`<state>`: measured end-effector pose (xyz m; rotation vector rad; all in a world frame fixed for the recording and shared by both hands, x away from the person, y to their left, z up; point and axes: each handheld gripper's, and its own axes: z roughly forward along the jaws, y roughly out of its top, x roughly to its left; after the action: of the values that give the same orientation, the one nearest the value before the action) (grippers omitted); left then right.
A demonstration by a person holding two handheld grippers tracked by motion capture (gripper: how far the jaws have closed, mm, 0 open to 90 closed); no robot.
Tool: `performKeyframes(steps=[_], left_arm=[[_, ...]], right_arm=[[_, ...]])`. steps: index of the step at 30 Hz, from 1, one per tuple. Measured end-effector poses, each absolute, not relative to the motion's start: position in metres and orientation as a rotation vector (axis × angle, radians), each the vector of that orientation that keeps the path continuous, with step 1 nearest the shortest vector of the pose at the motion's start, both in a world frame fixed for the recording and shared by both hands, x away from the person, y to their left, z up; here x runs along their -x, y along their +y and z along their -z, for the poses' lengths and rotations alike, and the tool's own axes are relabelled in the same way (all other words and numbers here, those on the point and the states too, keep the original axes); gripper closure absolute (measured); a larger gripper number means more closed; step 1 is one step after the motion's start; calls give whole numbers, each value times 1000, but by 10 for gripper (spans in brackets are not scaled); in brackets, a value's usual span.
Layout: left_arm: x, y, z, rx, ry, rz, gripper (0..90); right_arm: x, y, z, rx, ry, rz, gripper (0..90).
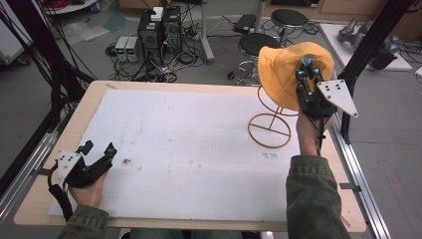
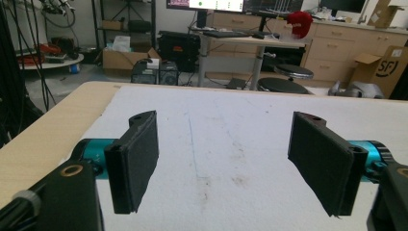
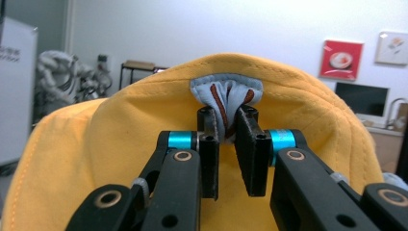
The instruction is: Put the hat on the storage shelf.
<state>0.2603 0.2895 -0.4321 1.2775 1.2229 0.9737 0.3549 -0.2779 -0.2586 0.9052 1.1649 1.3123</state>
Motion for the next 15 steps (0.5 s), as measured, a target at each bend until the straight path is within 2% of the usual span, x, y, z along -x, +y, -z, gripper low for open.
performKeyframes(steps=[15], left_arm=[[-261,288,432,-1275,1213,-963,269]], right_arm=[[-375,-260,262,-933,1378,-1247,784]])
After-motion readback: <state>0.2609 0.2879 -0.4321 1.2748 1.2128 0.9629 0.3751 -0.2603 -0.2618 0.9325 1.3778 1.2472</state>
